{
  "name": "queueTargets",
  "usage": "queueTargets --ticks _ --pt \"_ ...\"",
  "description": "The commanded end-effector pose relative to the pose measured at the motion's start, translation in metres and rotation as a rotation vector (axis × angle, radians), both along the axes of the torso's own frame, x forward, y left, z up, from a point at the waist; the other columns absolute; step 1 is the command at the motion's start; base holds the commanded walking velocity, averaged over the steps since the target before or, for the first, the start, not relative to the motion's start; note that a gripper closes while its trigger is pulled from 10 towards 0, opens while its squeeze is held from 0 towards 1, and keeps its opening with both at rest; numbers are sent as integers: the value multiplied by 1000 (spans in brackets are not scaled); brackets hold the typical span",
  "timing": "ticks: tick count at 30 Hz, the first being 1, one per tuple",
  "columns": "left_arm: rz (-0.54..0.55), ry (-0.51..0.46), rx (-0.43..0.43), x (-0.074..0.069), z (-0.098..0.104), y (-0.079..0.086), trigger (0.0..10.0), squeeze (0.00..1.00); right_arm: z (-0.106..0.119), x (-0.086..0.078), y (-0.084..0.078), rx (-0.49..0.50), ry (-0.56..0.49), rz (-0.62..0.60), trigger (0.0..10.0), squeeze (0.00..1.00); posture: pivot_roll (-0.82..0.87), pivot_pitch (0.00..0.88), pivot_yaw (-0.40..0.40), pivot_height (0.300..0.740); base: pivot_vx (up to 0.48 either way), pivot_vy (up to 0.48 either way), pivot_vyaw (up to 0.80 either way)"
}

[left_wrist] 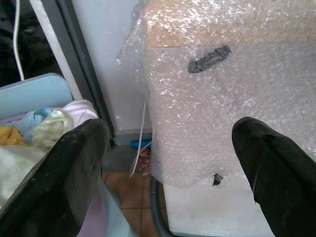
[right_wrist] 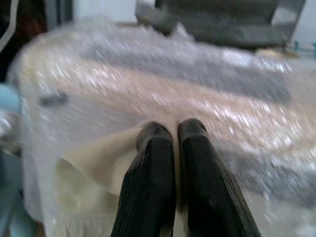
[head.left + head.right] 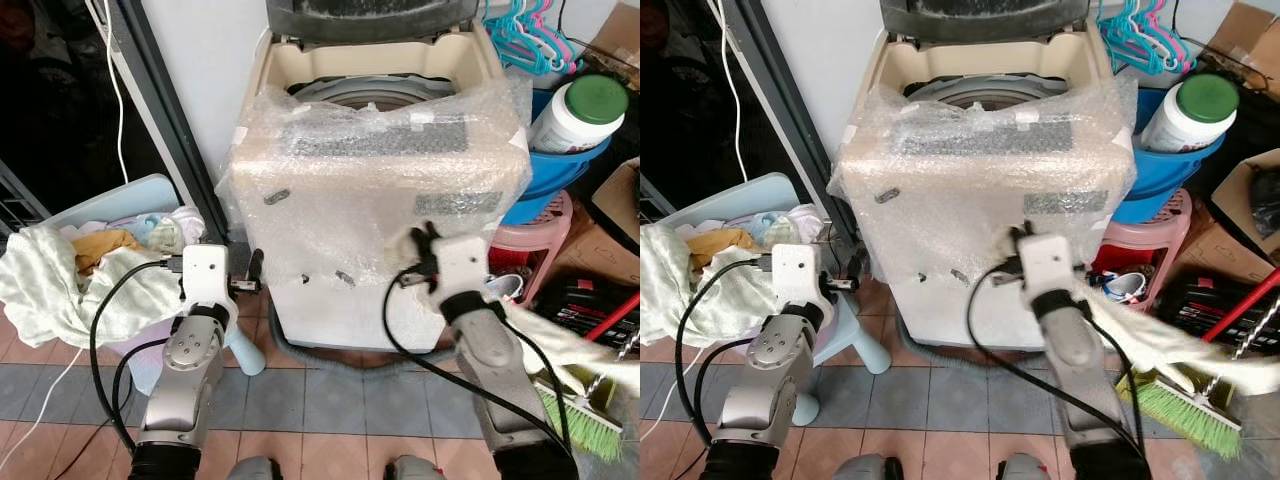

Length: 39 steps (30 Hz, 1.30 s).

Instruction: Clothes washing

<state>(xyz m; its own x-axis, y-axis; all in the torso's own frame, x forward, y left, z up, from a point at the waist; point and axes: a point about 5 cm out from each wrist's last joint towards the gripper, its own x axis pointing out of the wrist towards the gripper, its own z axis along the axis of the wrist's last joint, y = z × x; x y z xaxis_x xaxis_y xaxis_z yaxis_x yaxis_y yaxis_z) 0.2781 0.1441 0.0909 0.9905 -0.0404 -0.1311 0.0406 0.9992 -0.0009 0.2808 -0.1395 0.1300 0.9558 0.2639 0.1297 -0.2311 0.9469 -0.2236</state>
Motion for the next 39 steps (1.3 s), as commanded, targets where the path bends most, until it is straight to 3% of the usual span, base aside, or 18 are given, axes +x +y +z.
queueTargets --ticks 1,6,9,10,17,19,26,33,37,39 --pt "47 1 8 0 0 10 10000 0 15 4 6 35 -35 46 10000 0 -60 60 99 740 0 0 0" --pt "77 4 15 -1 -1 18 10000 0 40 13 5 68 -99 77 10000 0 -58 48 99 740 174 0 0" --pt "90 7 12 -1 -2 22 10000 0 69 26 0 84 -181 90 10000 0 -55 52 100 740 403 0 0" --pt "90 7 12 -1 -2 22 10000 0 69 26 0 84 -181 90 10000 0 -55 52 100 740 454 0 0" --pt "96 6 12 -1 -2 23 10000 0 124 47 -10 83 -316 118 10000 0 -54 44 100 740 464 0 0" --pt "96 6 11 -1 -2 22 10000 0 129 48 -10 79 -332 126 10000 0 -54 43 100 740 465 0 0" --pt "97 8 5 0 -3 20 10000 0 148 55 6 -9 -393 262 10000 0 -51 37 94 740 430 0 0" --pt "99 9 1 -1 -3 19 10000 0 169 61 20 -19 -428 360 10000 0 -50 33 87 740 363 0 0" --pt "103 4 -7 0 -3 18 10000 0 177 67 26 -37 -418 424 10000 0 -52 32 83 740 87 0 0" --pt "109 5 -8 1 -4 18 10000 0 180 69 35 -98 -401 516 10000 0 -56 29 78 740 0 0 0"
